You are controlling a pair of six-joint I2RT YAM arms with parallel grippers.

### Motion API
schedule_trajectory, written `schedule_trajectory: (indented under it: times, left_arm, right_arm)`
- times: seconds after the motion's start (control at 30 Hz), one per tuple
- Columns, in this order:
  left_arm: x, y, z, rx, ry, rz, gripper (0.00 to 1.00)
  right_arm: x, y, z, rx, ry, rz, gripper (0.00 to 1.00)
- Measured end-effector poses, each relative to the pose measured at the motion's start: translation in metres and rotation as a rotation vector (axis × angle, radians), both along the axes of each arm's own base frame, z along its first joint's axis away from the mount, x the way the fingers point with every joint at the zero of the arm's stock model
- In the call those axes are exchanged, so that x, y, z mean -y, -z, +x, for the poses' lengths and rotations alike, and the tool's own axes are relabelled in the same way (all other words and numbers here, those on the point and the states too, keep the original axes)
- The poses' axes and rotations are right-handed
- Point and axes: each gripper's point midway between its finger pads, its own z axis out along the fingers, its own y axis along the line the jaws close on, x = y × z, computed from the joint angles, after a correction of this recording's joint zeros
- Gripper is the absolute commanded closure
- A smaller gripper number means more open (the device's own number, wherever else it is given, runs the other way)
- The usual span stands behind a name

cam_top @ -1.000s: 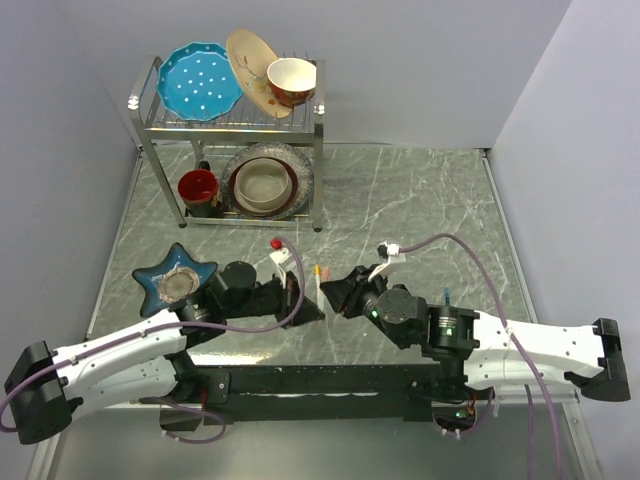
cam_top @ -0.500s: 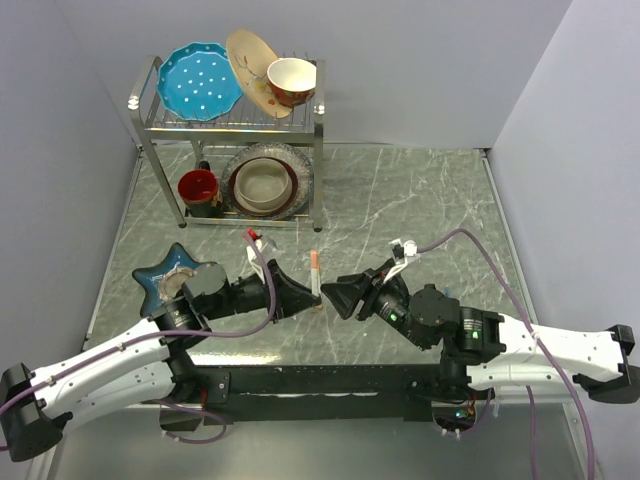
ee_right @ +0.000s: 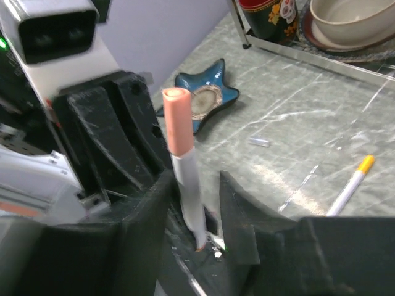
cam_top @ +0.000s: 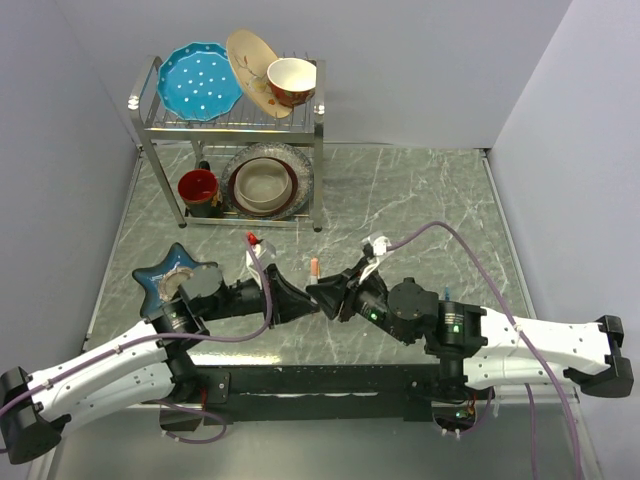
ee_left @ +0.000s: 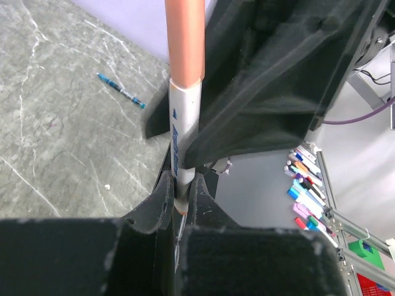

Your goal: Insert the pens into the pen caps

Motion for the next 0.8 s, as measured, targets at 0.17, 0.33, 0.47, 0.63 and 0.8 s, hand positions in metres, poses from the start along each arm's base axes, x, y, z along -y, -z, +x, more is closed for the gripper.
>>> schedule_trajectory:
  times: [0.17, 0.33, 0.47, 0.63, 0.8]
  left_arm:
    - [-0.004, -0.003, -0.004, 0.003, 0.009, -0.018, 0.96]
    - [-0.004, -0.007, -0.007, 0.005, 0.018, -0.038, 0.74]
    - [-0.004, -0.015, -0.011, 0.020, 0.042, -0.066, 0.68]
    - [-0.002, -0.021, -0.014, 0.033, 0.065, -0.092, 0.65]
    - [-0.002, -0.023, -0.017, 0.032, 0.082, -0.099, 0.97]
  right_arm:
    - [-0.005, -0.002, -0.004, 0.025, -0.038, -0.015, 1.00]
    - [-0.008, -0.007, -0.008, 0.043, -0.073, -0.003, 1.00]
    - [-0.011, -0.019, -0.015, 0.048, -0.116, 0.053, 1.00]
    - [-0.014, -0.028, -0.021, 0.053, -0.147, 0.101, 1.00]
    - [-0.016, -0.028, -0.023, 0.053, -0.162, 0.115, 1.00]
